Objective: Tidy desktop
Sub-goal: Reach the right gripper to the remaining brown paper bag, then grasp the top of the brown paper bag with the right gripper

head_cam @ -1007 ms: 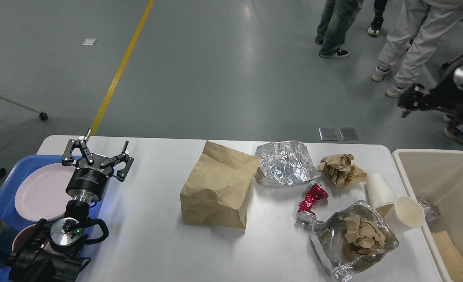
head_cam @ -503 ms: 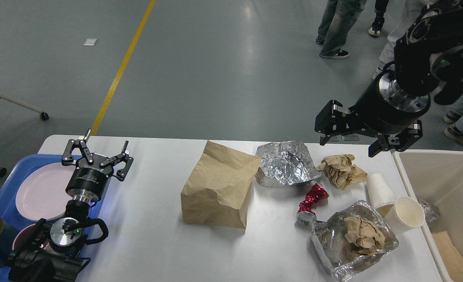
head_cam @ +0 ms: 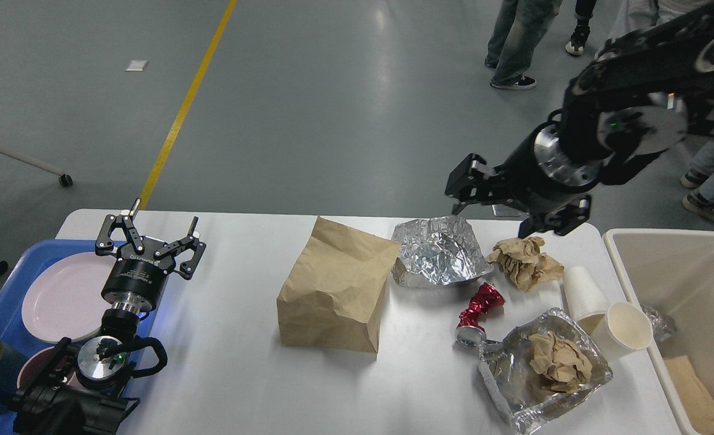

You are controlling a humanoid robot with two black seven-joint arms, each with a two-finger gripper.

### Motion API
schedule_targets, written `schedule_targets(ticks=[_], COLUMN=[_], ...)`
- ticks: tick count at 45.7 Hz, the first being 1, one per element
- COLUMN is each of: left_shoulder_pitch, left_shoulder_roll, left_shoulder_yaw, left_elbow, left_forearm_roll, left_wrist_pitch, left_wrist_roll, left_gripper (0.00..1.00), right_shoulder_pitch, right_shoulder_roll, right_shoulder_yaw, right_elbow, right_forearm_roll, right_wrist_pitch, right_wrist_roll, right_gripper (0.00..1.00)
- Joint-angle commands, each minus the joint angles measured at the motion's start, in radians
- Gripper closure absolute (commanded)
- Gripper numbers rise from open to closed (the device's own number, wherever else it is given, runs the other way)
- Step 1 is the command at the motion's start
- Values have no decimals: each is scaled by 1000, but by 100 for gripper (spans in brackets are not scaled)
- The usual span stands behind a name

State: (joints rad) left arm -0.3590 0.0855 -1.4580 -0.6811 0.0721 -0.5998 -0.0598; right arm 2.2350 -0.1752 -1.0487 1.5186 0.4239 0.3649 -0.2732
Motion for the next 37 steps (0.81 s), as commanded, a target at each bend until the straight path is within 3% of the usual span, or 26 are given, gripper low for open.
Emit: schedule_targets(ticks=[1, 7, 23, 37], left_shoulder_pitch=[0, 0, 0, 0], left_shoulder_roll=[0, 0, 0, 0], left_shoulder_yaw=[-1, -1, -1, -1], left_elbow=[0, 0, 0, 0], left_forearm_roll=[0, 0, 0, 0], left_wrist_pitch=[0, -1, 0, 0], left_wrist_roll=[0, 0, 0, 0], left_gripper=[3, 3, 3, 3], right_shoulder_pitch=[-187, -391, -761, -845], right_shoulder_roll=[66, 172, 293, 332], right_shoulder_yaw=[128, 190, 243, 331], right_elbow=[-84, -254, -666, -745], right_forearm_roll=[-1, -2, -20, -22], right_wrist_pitch=[-102, -179, -189, -196], right_wrist_roll=[-1, -1, 0, 2], right_gripper=[4, 4, 4, 4])
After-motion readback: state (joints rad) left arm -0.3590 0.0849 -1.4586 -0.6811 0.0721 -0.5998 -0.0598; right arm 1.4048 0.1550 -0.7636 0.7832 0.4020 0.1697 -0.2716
